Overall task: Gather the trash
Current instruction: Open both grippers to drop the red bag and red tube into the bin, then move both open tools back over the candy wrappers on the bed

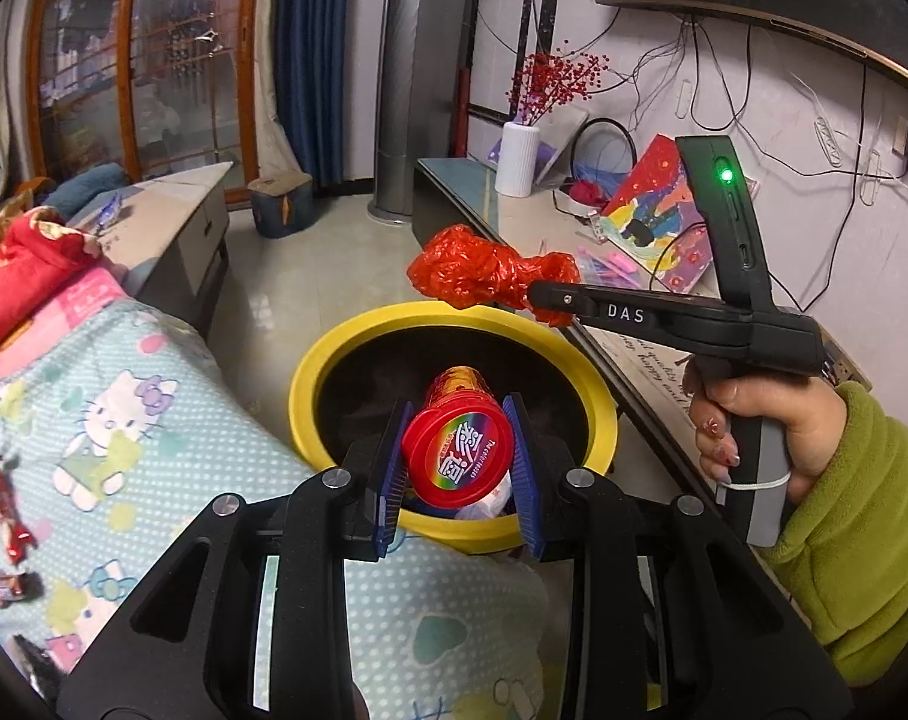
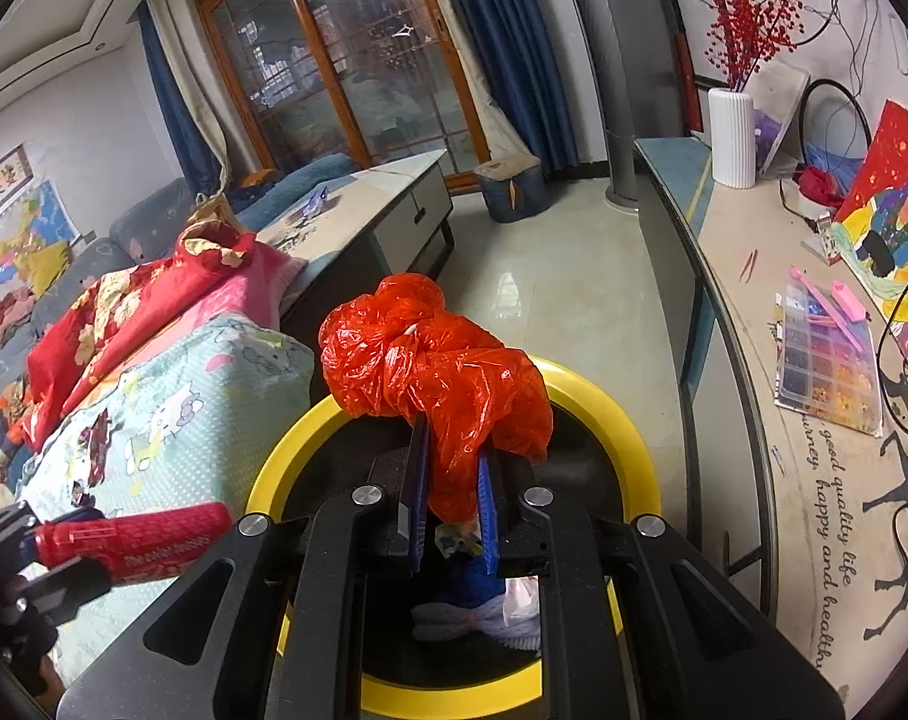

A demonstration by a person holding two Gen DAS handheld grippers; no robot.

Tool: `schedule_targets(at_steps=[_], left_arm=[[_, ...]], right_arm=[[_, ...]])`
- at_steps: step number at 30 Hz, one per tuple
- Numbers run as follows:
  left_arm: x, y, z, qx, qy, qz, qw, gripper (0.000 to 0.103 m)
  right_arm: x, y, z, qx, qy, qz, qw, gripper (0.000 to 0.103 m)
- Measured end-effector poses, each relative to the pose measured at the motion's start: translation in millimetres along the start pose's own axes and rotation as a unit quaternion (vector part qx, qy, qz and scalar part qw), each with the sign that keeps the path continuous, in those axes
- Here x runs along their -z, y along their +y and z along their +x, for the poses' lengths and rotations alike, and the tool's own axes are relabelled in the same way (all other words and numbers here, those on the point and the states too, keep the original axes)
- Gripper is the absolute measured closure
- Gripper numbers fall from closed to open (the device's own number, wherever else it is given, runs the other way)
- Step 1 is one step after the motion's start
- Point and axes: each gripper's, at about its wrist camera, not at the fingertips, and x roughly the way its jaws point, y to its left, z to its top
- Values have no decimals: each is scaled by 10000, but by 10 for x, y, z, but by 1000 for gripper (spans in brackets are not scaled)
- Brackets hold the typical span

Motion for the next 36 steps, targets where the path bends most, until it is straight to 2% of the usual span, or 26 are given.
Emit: schedule_targets(at_steps=[2, 3, 4, 5, 6, 8, 11, 19, 22, 36], left_arm=[[4, -7, 50, 18, 10, -15, 10000, 79], [1, 2, 73, -5, 3, -32, 10000, 70], [0, 11, 88, -17, -3, -53, 10000, 60], [2, 27, 102, -12, 0, -105, 9999, 39], [6, 30, 106, -32, -17, -138, 9999, 29], [20, 50, 117, -43, -2, -190, 9998, 26], [33, 80, 112, -89, 26, -279, 9996, 11], [36, 131, 12, -261, -95, -430, 9987, 11], [29, 175, -61, -366, -193, -468, 9980, 11], [46, 410, -454, -797, -690, -645, 9923, 11]], right_arm=[[3, -13, 1, -5, 13, 13, 10000, 87], [3, -21, 10, -18, 41, 16, 10000, 84], [0, -32, 19, -12, 55, 15, 10000, 73], [3, -41, 16, 45, 34, 22, 10000, 60], [1, -51, 9, 66, 4, 39, 10000, 57], [2, -74, 7, 72, -9, 90, 9999, 57], [4, -102, 1, 120, -52, 141, 9998, 50], [-27, -57, -47, 131, -192, 144, 9996, 43], [-45, -19, -86, 133, -280, 132, 9994, 36], [-113, 297, -228, -45, -515, -113, 9986, 28]])
